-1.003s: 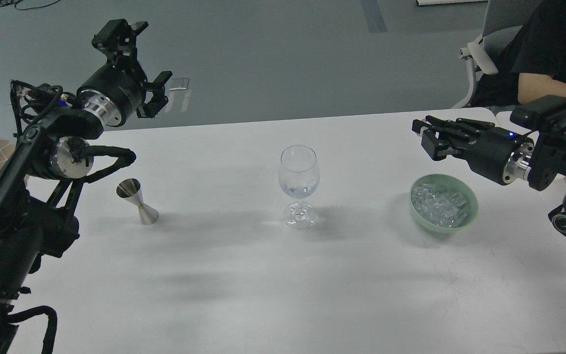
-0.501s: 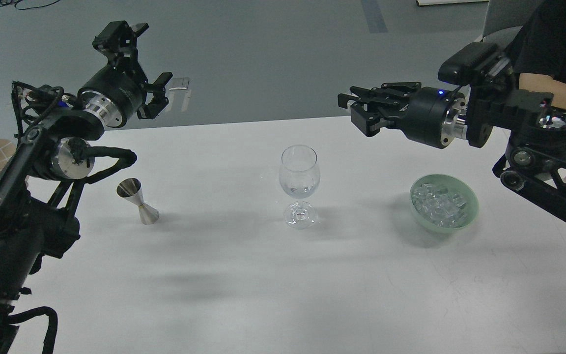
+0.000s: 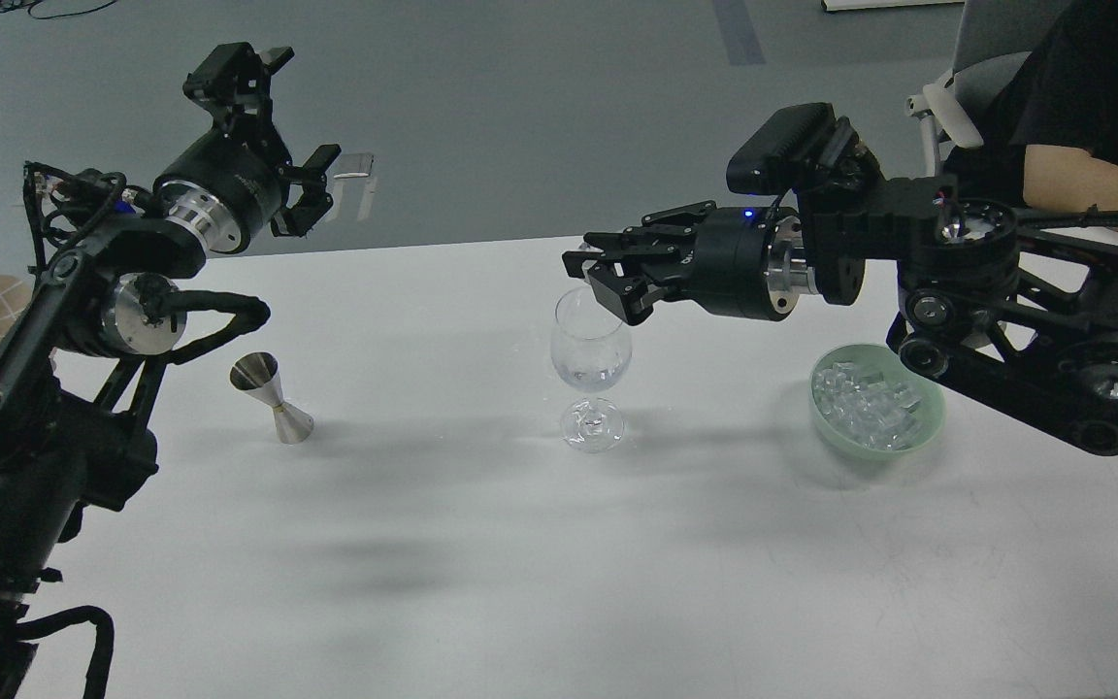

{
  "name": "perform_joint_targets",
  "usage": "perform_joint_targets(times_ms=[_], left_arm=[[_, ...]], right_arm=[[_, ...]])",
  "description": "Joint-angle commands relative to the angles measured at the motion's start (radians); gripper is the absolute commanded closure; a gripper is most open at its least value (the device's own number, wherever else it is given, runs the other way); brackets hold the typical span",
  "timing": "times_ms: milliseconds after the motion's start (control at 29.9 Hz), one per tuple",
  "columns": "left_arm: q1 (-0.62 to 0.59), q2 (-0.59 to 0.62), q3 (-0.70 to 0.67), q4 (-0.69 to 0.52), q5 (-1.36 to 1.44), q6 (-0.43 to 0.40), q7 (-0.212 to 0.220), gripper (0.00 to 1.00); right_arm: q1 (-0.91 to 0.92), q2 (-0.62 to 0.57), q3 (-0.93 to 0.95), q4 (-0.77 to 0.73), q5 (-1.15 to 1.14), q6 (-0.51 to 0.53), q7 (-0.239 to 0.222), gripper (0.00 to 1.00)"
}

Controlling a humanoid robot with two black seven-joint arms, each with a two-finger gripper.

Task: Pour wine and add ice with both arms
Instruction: 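Carry the ice with the right gripper above the wine glass, then open the right gripper to drop ice into the glass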

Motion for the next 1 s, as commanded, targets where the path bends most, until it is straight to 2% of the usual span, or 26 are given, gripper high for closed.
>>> perform_joint_targets(times_ms=[0,234,401,635,970], left_arm=[[-0.001,0.001,0.000,0.000,0.000,0.000,0.000,0.02],[-0.001,0.001,0.000,0.000,0.000,0.000,0.000,0.02],[-0.001,0.001,0.000,0.002,0.000,0.000,0.000,0.02],[0.000,0.001,0.000,0.002,0.000,-0.002,0.000,0.02],[0.000,0.001,0.000,0.000,0.000,0.000,0.000,0.02]], right_arm=[[-0.005,0.000,-0.002,0.000,0.003,0.012,0.000,1.00],[-0.010,0.002,-0.003,-0.001,0.001,0.014,0.000,1.00],[-0.013,0.014,-0.003,-0.009,0.001,0.015,-0.001,0.92],[-0.005,0.034,-0.028,-0.017,0.003,0.015,-0.003,0.75],[-0.006,0.034,-0.029,-0.017,0.003,0.014,-0.004,0.66]])
